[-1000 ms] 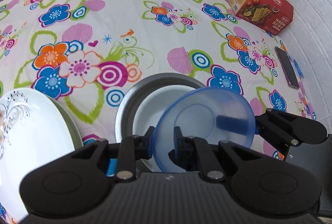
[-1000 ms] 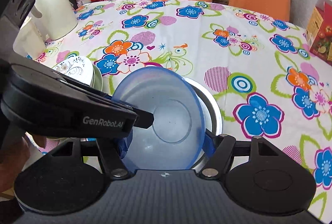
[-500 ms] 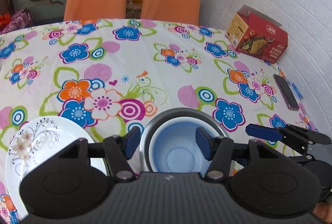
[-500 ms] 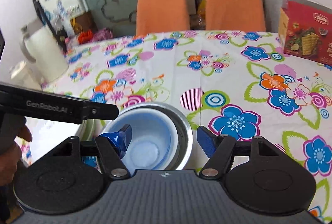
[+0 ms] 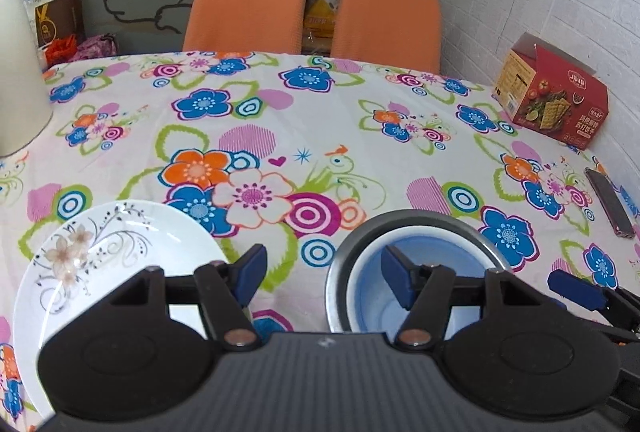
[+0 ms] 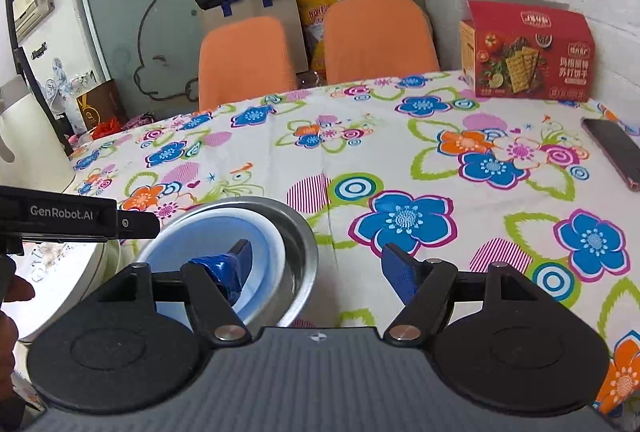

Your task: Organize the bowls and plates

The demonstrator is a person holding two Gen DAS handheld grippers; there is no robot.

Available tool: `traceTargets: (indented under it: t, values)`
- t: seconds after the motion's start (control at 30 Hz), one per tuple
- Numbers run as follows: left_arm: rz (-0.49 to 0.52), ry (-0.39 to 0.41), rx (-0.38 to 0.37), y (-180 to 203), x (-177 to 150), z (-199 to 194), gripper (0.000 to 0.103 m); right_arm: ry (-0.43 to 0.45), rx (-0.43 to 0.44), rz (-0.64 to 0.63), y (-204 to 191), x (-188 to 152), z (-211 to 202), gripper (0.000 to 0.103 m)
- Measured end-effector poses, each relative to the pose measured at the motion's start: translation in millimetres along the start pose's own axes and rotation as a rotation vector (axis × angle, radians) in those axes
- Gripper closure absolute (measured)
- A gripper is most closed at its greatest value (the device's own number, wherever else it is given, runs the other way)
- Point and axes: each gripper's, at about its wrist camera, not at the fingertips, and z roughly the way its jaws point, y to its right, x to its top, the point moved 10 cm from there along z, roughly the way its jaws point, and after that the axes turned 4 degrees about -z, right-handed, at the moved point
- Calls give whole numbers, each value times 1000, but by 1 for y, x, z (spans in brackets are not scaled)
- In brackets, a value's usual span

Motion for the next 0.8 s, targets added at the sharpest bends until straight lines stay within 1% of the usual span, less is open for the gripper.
traceTargets:
  t: [0.13, 0.3, 0.4, 0.53, 0.8]
  values:
    - [10, -31, 20, -1, -3, 13, 39, -44, 7, 10, 3, -8, 9, 45]
    - [33, -50, 28, 2, -7, 22, 39, -78, 24, -33, -7, -8, 18, 45]
    - [45, -56, 28, 4, -8, 26, 39, -77, 32, -56, -13, -4, 19, 45]
    - [51, -68, 25, 6, -10, 30, 39, -101, 36, -80, -20, -7, 26, 45]
    - [75, -82, 28, 9, -15, 37, 38, -126, 32, -82, -19, -9, 34, 45]
